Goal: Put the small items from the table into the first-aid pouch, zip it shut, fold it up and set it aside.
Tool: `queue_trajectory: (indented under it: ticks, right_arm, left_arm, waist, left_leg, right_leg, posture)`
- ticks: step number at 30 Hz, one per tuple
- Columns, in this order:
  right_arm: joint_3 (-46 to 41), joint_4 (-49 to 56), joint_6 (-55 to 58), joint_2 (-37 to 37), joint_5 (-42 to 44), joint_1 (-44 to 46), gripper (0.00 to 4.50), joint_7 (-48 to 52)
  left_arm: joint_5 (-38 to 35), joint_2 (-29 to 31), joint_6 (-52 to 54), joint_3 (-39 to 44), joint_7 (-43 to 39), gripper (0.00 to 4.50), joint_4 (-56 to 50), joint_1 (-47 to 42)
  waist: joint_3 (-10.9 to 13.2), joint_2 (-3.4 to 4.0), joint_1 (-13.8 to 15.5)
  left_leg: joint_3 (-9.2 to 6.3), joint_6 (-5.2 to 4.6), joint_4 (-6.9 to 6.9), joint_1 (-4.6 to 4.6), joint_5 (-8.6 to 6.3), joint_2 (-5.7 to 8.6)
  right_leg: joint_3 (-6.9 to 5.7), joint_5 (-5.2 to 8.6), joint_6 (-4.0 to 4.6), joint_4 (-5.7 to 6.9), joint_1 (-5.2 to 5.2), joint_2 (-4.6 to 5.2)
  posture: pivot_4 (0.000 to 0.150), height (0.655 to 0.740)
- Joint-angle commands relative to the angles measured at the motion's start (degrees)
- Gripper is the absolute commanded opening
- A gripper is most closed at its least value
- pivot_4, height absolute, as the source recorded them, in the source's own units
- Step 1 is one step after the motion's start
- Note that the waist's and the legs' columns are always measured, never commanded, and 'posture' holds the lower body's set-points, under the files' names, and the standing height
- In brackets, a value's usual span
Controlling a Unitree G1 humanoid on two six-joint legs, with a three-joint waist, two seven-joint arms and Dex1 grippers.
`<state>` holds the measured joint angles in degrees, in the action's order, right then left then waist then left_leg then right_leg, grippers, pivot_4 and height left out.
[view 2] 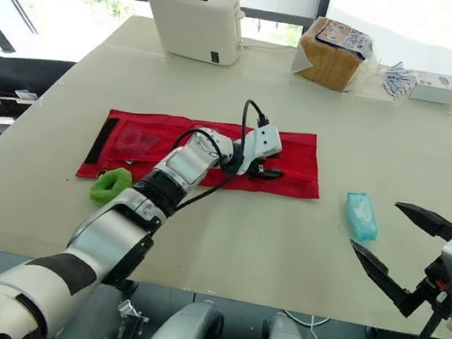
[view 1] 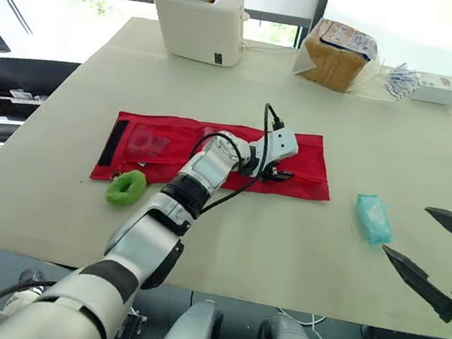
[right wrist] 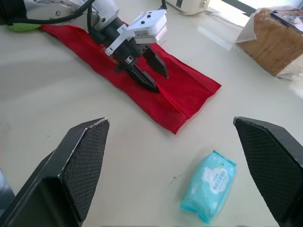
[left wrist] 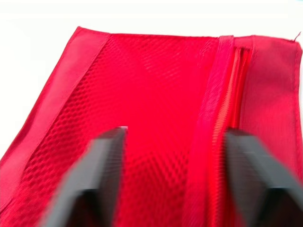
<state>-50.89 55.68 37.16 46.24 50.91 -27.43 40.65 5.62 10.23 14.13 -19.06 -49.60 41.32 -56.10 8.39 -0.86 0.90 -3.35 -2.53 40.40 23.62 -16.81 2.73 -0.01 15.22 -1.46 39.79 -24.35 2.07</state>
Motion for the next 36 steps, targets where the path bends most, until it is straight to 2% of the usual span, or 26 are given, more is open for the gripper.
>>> queue_trajectory:
  ticks: [1, 2, 3, 4, 7, 11, 15, 22, 27, 29, 32, 36]
  right_arm:
    - [-3.8, 0.2, -1.4, 0.3, 0.6, -1.0, 4.50, 0.7]
    - [-4.3, 0.0, -1.4, 0.4, 0.6, -1.3, 4.50, 1.0]
    - [-4.9, -0.4, -1.2, 0.5, 0.8, -1.7, 4.50, 1.1]
    - [-5.5, -0.7, -1.0, 0.7, 1.2, -2.0, 4.50, 1.4]
    - [-7.4, -2.2, 1.9, 1.6, 2.7, -3.4, 4.50, 0.5]
    - [-5.7, -4.2, 6.1, 3.4, 2.6, -3.0, 4.50, -4.2]
    - [2.9, -7.8, 10.9, 3.7, -2.2, -0.1, 4.50, -12.5]
    - [14.8, -13.2, 11.6, 0.9, -6.4, 3.7, 4.50, -15.5]
    - [9.3, -13.2, 7.7, -3.7, -7.9, -3.5, 4.50, -10.9]
    - [9.0, -13.3, 7.6, -4.1, -7.7, -3.7, 4.50, -10.3]
    - [15.2, -15.4, 9.2, -4.0, -8.3, 2.6, 4.50, -13.4]
    - [26.2, -20.5, 9.7, -5.5, -14.5, 11.2, 4.50, -18.4]
  left_arm:
    - [-1.3, -0.2, -1.3, 1.4, -2.2, 0.95, 1.0, -1.6]
    - [-1.7, -0.1, -1.1, 1.6, -3.0, 0.63, 0.9, -1.5]
    - [-2.5, -0.1, -0.3, 2.0, -4.4, 0.09, 0.1, -1.2]
    - [-3.2, -0.1, 0.5, 2.2, -5.4, 0.03, -0.7, -1.0]
    - [-5.6, -0.6, 5.5, 3.0, -7.6, 0.03, -5.1, 0.0]
    - [-7.5, -2.4, 11.3, 3.9, -6.6, 0.03, -10.0, 1.0]
    - [-6.6, -4.2, 12.1, 4.2, -2.5, 0.03, -10.0, 1.0]
    - [-5.1, -5.3, 8.3, 2.7, 0.1, 0.03, -9.2, 1.4]
    - [-4.1, -4.0, 6.2, 2.2, 0.1, 0.03, -8.9, 2.3]
    - [-4.3, -4.1, 6.2, 2.3, 0.1, 0.03, -8.9, 2.4]
    - [-4.0, -4.2, 5.7, 2.0, 0.3, 0.03, -8.5, 2.6]
    - [-3.5, -4.7, 5.3, 1.8, 0.8, 0.03, -8.0, 2.5]
  waist:
    - [0.0, 0.00, 0.0]
    - [0.0, 0.00, 0.0]
    - [0.0, 0.00, 0.0]
    - [0.0, 0.00, 0.0]
    - [0.0, -0.01, 0.0]
    - [0.0, 0.00, 0.1]
    - [0.0, -0.01, 0.1]
    - [0.0, 0.04, 0.0]
    - [0.0, 0.09, 0.3]
    - [0.0, 0.09, 0.2]
    - [0.0, 0.09, -0.5]
    - [0.0, 0.12, -0.1]
  left_leg:
    - [0.00, 0.00, 0.00, 0.00, 0.00, 0.00]
    - [0.00, 0.00, 0.00, 0.00, 0.00, 0.00]
    - [0.00, 0.00, 0.00, 0.00, 0.00, 0.00]
    - [0.01, 0.00, 0.00, 0.00, 0.00, 0.00]
    - [0.00, -0.01, 0.00, 0.01, 0.00, -0.01]
    - [-0.01, 0.00, 0.00, 0.02, 0.00, -0.01]
    - [-0.01, 0.01, 0.01, 0.01, 0.01, -0.01]
    - [0.01, 0.03, -0.02, -0.01, 0.02, -0.03]
    - [0.02, 0.02, -0.02, 0.01, 0.02, -0.01]
    - [0.03, 0.02, -0.01, 0.01, 0.01, -0.01]
    - [0.16, 0.01, -0.04, -0.17, 0.01, -0.03]
    - [0.25, -0.02, -0.29, -0.68, -0.01, -0.05]
  right_leg:
    - [0.00, 0.00, 0.00, 0.00, 0.00, 0.00]
    - [0.00, 0.00, 0.00, 0.00, 0.00, 0.00]
    - [0.00, 0.00, 0.00, 0.00, 0.00, -0.01]
    - [0.01, 0.00, 0.00, 0.00, 0.00, 0.00]
    - [0.00, 0.00, 0.00, -0.01, 0.00, 0.00]
    - [-0.01, 0.00, 0.00, -0.02, 0.01, 0.03]
    - [0.00, 0.00, 0.00, -0.03, 0.02, 0.05]
    - [0.02, 0.00, 0.01, -0.02, 0.01, 0.02]
    - [0.02, 0.00, 0.00, -0.04, 0.01, 0.04]
    - [0.03, 0.00, 0.00, -0.04, 0.01, 0.04]
    - [0.21, 0.00, 0.00, 0.01, 0.07, -0.02]
    - [0.31, 0.07, -0.04, -0.08, 0.48, -0.03]
  posture:
    - [0.150, 0.7400]
    - [0.150, 0.7400]
    - [0.150, 0.7400]
    - [0.150, 0.7400]
    - [0.150, 0.7400]
    - [0.150, 0.7400]
    - [0.150, 0.7400]
    - [0.150, 0.7400]
    - [0.150, 0.7400]
    - [0.150, 0.7400]
    - [0.150, 0.7400]
    - [0.150, 0.7400]
